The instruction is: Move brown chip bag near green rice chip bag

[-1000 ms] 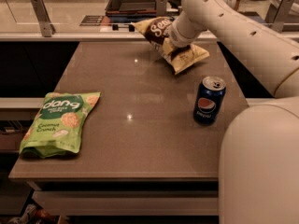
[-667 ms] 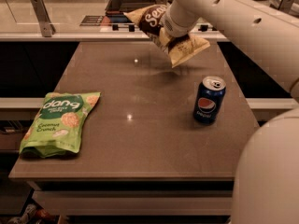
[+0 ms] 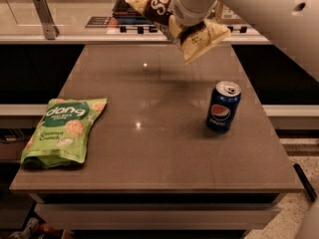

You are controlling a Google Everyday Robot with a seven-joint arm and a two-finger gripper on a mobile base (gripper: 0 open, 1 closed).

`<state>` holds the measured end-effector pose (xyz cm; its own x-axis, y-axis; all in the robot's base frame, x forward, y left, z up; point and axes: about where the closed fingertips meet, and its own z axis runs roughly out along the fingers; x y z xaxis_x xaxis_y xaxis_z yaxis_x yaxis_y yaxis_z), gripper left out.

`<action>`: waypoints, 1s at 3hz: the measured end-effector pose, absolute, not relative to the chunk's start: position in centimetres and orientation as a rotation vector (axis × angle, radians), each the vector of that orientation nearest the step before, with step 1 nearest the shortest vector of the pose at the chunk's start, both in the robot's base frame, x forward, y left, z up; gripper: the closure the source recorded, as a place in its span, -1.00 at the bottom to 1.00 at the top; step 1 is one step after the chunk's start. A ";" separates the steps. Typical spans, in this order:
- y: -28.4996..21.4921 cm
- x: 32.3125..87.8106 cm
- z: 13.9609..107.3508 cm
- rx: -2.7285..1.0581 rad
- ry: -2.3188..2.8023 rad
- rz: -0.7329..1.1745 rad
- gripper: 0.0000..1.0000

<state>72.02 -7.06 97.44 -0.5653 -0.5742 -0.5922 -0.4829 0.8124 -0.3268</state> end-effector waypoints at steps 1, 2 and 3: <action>-7.3 69.3 99.2 -0.768 2.306 -0.133 1.00; -7.7 66.0 100.2 -0.769 2.346 -0.059 1.00; -7.9 62.7 100.5 -0.773 2.388 0.036 1.00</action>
Offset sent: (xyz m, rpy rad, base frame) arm -0.1056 -0.0122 0.0420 0.1368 0.1566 0.0199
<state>62.75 -7.91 100.46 -0.6356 -0.5209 -0.5699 -0.5379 0.8282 -0.1571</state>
